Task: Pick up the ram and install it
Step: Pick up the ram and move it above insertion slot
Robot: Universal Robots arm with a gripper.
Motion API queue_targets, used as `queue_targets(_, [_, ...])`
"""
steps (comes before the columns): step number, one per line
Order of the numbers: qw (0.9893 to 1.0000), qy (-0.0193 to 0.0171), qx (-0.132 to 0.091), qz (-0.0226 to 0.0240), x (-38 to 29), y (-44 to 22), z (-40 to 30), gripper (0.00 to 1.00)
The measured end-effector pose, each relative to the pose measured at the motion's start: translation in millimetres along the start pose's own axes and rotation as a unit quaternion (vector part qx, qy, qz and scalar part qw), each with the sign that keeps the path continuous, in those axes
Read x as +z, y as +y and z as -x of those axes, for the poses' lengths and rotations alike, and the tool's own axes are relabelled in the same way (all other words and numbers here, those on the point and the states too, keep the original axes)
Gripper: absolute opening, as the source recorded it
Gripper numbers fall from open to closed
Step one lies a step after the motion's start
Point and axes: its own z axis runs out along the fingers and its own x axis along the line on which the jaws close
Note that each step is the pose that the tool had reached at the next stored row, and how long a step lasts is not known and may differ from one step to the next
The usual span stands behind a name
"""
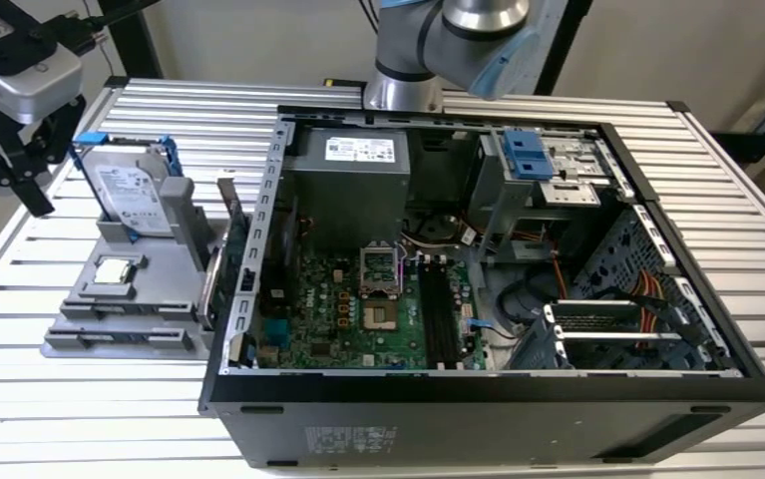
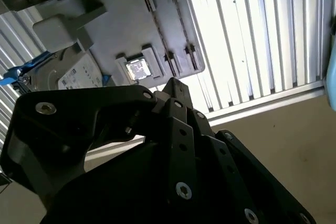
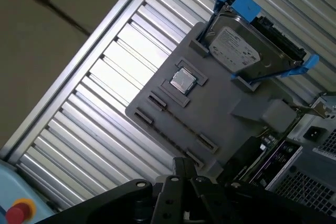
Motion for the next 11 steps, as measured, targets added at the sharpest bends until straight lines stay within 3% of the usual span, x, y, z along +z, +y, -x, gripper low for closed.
queue_targets(11, [1.0000, 0.0004, -0.006, 0.0000, 0.0, 0.9, 0.7, 0.00])
